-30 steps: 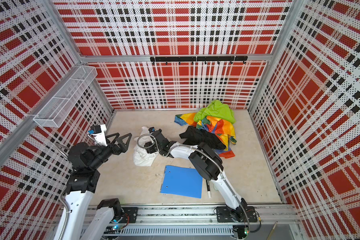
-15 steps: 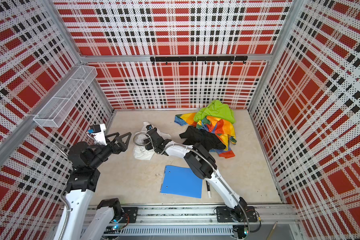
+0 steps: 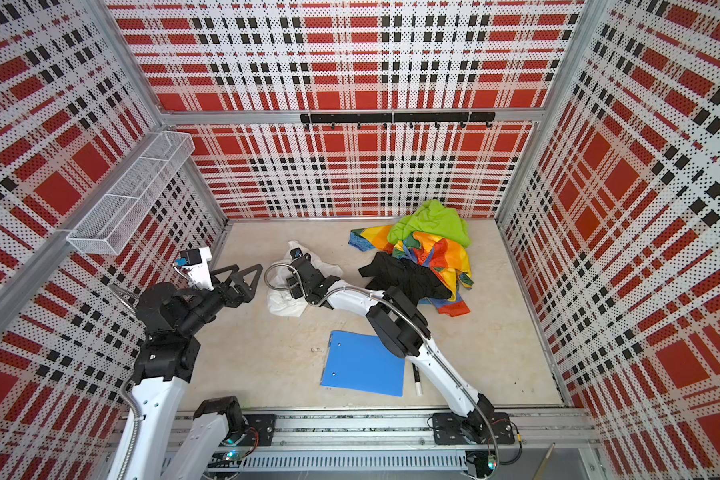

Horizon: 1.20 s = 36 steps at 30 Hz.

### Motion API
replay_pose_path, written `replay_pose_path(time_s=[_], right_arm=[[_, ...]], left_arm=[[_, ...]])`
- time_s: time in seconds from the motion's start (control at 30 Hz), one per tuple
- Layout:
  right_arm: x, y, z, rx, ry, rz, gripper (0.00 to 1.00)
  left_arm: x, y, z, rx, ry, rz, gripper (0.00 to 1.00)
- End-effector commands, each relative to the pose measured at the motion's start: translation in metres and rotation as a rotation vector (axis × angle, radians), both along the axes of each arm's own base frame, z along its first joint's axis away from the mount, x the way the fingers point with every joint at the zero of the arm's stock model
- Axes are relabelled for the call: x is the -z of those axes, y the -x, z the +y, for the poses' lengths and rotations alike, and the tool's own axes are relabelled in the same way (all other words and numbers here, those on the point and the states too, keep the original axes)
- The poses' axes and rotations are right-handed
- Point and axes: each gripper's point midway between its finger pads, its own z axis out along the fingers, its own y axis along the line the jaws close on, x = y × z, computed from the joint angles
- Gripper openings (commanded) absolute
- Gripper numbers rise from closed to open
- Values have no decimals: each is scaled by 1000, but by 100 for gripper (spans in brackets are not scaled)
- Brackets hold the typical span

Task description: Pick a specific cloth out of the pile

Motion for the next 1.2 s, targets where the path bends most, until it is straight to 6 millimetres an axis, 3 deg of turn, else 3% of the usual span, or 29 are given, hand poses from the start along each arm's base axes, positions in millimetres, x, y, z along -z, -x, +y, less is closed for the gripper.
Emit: replay_pose_path(time_s=[0.0, 0.17, 0.37, 0.57, 0.73, 0.9, 1.17], right_arm=[[9, 4, -29, 21, 132, 19, 61], [-37, 3, -34, 15, 83, -37, 63], [-95, 21, -45, -42, -14, -111, 70], [-143, 41, -77, -43, -85, -170, 71], [-179, 55, -124, -17, -146, -215, 71], [-211, 67, -188, 47, -194, -268, 71], [-226, 83, -306, 279, -165, -333, 71]], left_arm=[[-2, -1, 2, -1, 7, -19, 99], [-1, -2, 2, 1, 9, -15, 99], [0, -2, 2, -1, 10, -11, 99], [0, -2, 3, -6, 7, -13, 99], [1, -4, 4, -12, 6, -11, 99], [4, -8, -3, -27, -6, -6, 99], [26, -22, -39, -121, -140, 0, 99]])
